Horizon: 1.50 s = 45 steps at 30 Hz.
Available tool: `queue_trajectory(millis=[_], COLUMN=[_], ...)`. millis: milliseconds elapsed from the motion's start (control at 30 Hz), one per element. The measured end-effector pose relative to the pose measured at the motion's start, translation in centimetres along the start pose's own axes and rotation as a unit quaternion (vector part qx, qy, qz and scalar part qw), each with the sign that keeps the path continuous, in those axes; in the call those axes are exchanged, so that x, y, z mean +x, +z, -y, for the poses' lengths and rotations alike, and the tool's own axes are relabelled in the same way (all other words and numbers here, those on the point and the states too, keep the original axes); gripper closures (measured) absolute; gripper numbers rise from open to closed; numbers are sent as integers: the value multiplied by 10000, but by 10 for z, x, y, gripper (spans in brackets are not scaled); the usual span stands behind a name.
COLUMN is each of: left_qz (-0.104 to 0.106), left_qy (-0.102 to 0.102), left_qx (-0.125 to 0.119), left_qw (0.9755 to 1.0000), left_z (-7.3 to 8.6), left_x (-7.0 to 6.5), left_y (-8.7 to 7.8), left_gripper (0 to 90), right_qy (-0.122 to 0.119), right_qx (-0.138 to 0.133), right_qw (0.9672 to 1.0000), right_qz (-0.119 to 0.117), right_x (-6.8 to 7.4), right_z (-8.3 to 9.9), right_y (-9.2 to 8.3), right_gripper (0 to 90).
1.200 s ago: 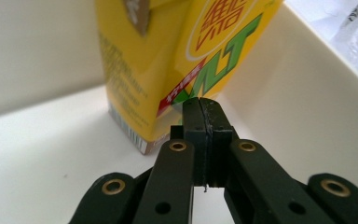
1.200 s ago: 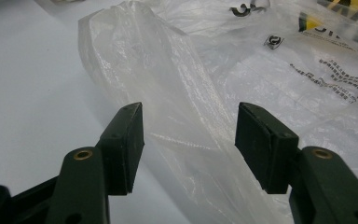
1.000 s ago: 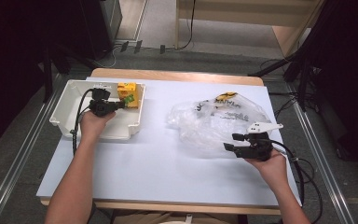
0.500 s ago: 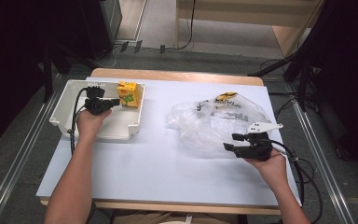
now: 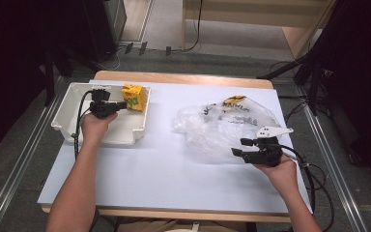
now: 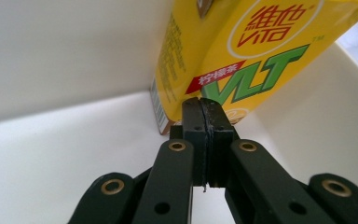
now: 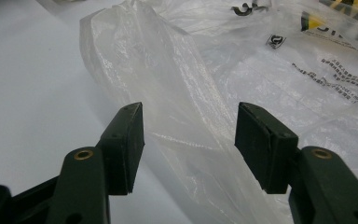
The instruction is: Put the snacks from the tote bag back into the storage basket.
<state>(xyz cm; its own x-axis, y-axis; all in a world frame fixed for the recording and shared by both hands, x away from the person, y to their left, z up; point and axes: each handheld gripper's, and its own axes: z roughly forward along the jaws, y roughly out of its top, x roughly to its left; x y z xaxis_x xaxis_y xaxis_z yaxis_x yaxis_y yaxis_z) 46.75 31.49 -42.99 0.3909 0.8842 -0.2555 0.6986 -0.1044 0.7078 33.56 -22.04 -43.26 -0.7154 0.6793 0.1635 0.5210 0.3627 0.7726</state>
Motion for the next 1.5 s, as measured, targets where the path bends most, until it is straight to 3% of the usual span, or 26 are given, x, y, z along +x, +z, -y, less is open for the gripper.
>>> queue_trajectory(millis=[233, 533, 733, 833, 1100, 1500], left_qz=[157, 552, 580, 696, 750, 991], left_qy=[-29, -132, 120, 230, 609, 801], left_qx=[88, 90, 200, 173, 278, 353], left_qw=[9998, 9984, 9980, 9972, 9949, 9912], left_z=[-3, -8, -12, -15, -21, -29], left_x=[-7, -15, -25, -32, -54, -83], left_y=[-10, -22, -26, -29, -35, -43], left_gripper=[878, 794, 717, 690, 642, 574], right_qy=[-10, -5, -6, -8, -4, -36], right_qx=[-7, 7, 7, 14, 6, -7], right_qw=[10000, 10000, 10000, 10000, 10000, 10000], right_qz=[26, -6, -8, -13, -20, -50], right_x=[-1, 0, 0, 0, 0, -1], right_z=[0, 0, 0, 0, 0, -1], right_y=[-1, 0, 0, 0, 0, 1], right_gripper=[431, 426, 422, 421, 418, 411])
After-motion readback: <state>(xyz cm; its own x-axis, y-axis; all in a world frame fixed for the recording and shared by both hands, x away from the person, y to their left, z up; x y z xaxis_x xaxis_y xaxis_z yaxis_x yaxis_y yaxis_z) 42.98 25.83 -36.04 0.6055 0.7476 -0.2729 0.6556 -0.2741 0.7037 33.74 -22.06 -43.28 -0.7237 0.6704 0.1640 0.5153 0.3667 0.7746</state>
